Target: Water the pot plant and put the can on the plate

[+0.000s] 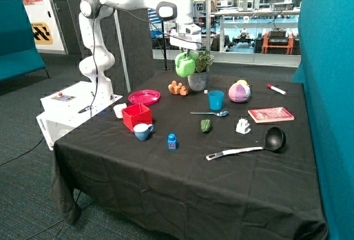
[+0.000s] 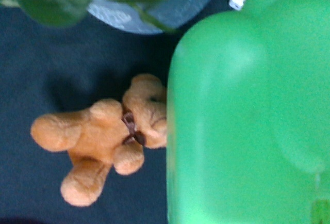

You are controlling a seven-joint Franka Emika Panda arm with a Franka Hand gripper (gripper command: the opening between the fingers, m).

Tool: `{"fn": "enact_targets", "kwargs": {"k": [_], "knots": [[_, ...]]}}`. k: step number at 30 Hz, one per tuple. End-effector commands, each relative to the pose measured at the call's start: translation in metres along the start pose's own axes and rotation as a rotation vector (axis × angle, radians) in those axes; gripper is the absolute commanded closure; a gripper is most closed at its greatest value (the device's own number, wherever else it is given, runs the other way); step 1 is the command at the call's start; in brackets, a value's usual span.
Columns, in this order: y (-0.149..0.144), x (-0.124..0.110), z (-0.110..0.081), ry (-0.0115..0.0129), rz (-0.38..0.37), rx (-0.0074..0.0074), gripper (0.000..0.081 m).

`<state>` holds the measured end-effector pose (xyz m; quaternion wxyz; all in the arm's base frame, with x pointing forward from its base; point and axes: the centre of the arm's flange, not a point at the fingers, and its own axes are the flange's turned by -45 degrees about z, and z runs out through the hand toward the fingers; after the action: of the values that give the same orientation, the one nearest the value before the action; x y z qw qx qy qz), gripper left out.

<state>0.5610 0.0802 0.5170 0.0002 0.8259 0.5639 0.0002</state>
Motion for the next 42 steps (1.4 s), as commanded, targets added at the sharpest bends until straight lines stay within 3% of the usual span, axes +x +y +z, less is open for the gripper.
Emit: {"fn": "enact_targets", "kwargs": {"k": [1, 12, 23, 35, 42], "knots": [[-0.01, 0.024, -0.007, -0.0002, -0.038, 0.0005, 0.0808], [-0.025, 0.033, 0.0, -0.0002, -0.062, 0.0005, 0.0808], [-0.021, 0.029, -0.001, -0.0002, -0.057, 0.0005, 0.0808], [-0.006, 0.022, -0.002, -0.0002, -0.004, 0.0005, 0.0808], [-0.012, 0.018, -0.002, -0.0002, -0.014, 0.0005, 0.0808]]}}
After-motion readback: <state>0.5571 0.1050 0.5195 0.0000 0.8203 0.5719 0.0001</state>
